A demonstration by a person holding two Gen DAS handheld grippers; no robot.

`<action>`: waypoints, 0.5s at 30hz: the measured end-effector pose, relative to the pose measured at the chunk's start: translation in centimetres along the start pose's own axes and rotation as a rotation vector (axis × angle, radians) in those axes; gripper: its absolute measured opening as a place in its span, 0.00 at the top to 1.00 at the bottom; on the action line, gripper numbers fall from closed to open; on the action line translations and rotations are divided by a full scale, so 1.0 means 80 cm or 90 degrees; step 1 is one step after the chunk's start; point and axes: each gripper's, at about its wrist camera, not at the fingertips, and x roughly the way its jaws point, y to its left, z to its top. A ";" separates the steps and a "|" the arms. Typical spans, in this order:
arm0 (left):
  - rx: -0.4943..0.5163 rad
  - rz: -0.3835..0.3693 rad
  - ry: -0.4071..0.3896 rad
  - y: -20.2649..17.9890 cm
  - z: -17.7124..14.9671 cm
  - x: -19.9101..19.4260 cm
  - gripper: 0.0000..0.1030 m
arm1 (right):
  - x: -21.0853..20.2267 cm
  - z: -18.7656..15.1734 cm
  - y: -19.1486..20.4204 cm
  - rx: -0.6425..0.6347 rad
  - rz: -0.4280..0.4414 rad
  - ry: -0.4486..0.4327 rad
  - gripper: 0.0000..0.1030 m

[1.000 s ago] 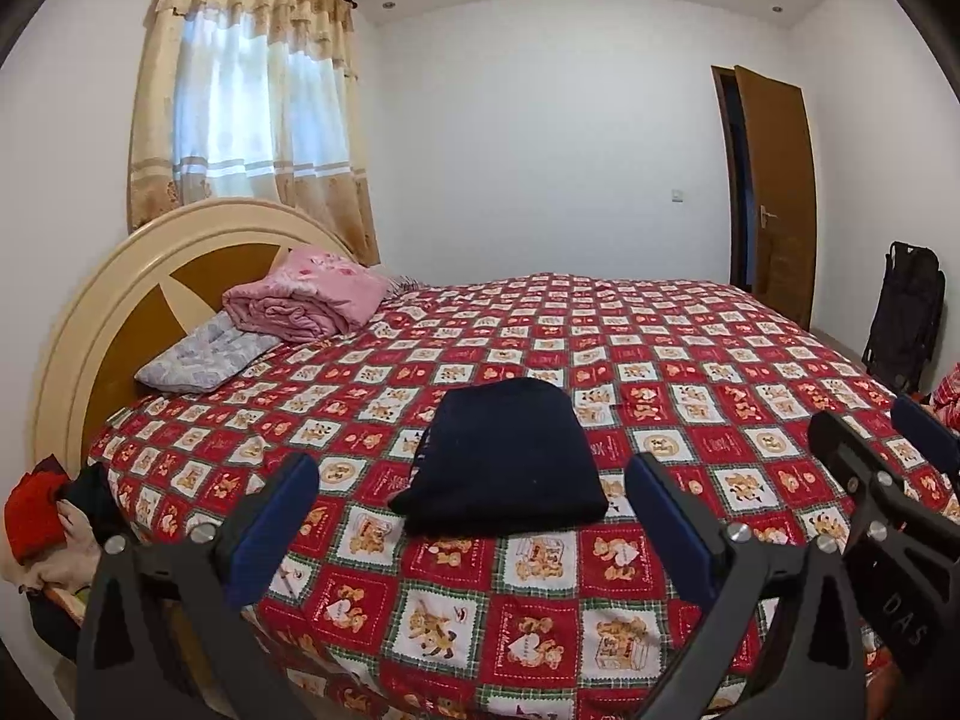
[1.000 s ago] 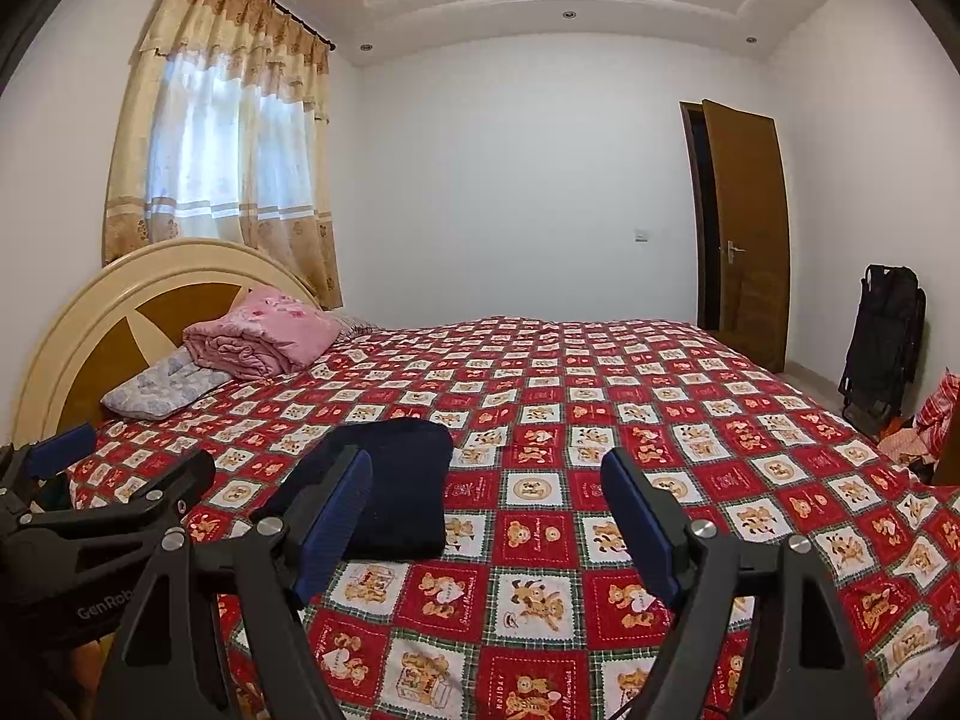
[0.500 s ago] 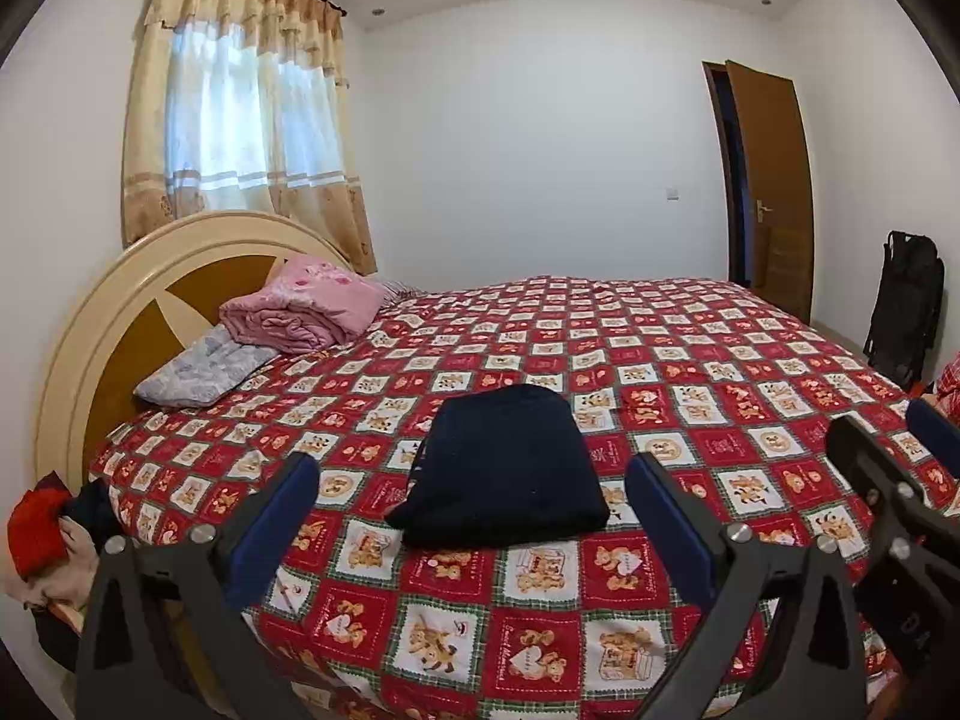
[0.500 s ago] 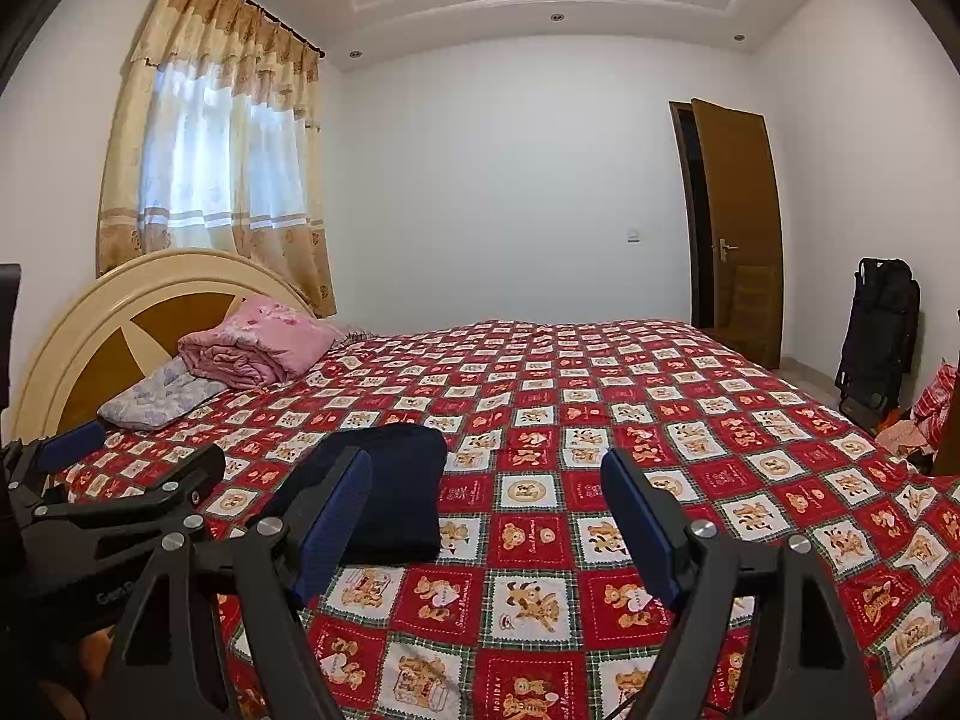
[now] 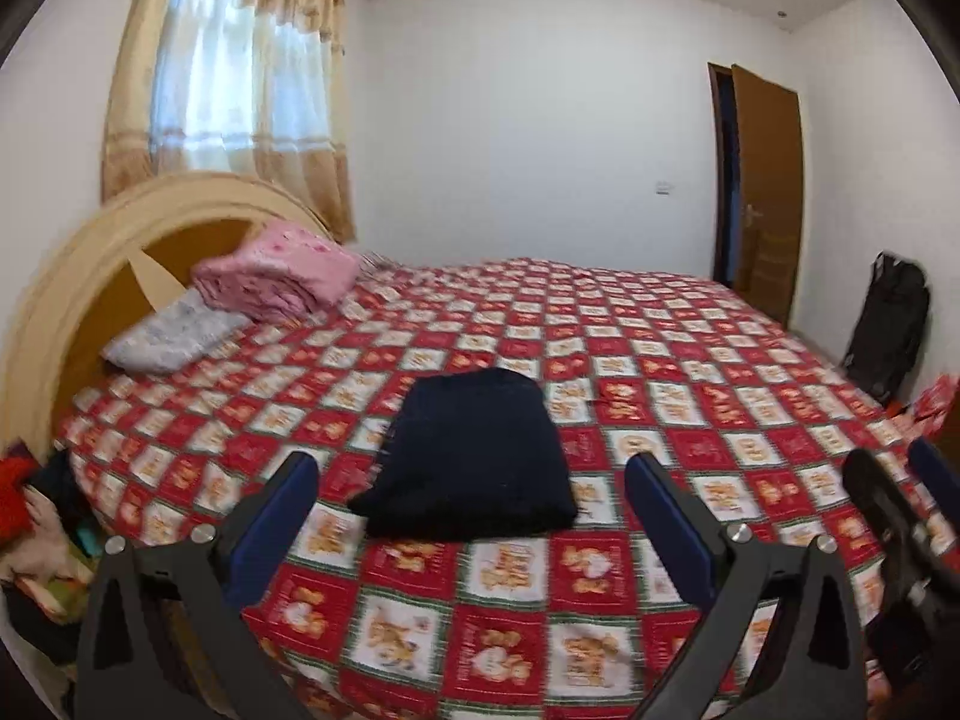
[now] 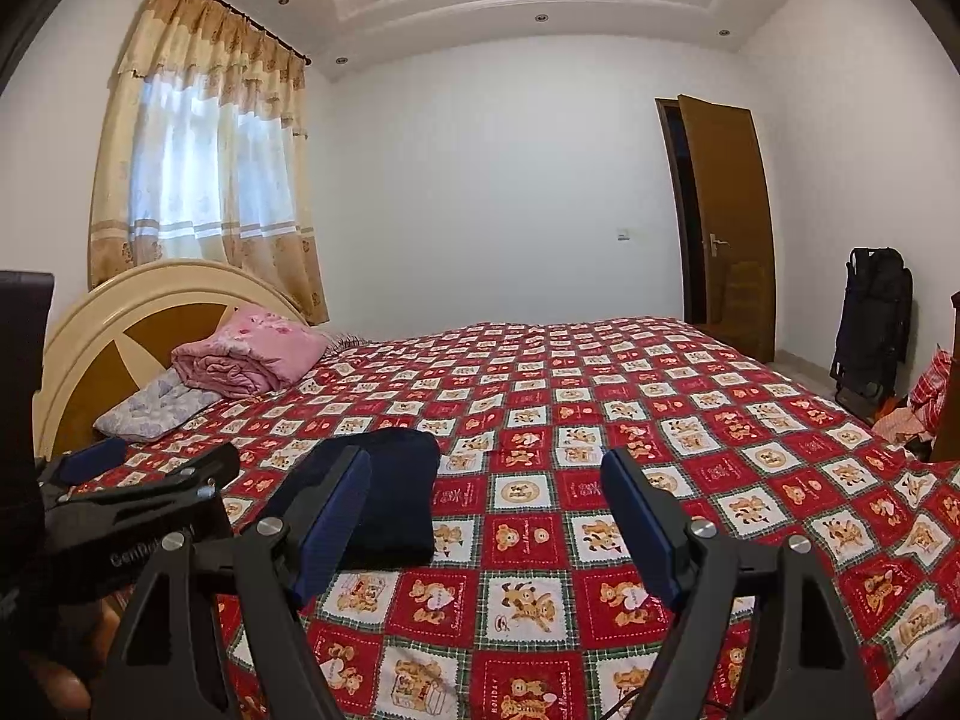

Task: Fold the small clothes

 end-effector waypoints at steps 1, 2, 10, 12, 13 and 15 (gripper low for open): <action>-0.014 -0.013 0.008 0.003 0.001 0.002 0.00 | 0.000 0.000 0.001 -0.001 0.000 0.000 0.23; -0.024 -0.018 0.013 0.005 0.002 0.004 0.00 | 0.000 0.000 0.002 -0.003 0.000 0.000 0.23; -0.010 -0.018 0.008 0.001 0.001 0.002 0.00 | 0.000 0.000 0.003 -0.001 0.001 0.003 0.22; -0.008 -0.016 0.006 0.001 0.002 0.003 0.00 | 0.000 0.000 0.003 -0.001 0.001 0.002 0.22; -0.003 -0.010 0.003 0.000 0.002 0.002 0.00 | 0.000 0.000 0.002 -0.001 0.001 0.001 0.23; 0.004 0.004 -0.001 -0.001 0.003 0.004 0.00 | 0.000 0.001 0.000 -0.001 -0.009 -0.003 0.23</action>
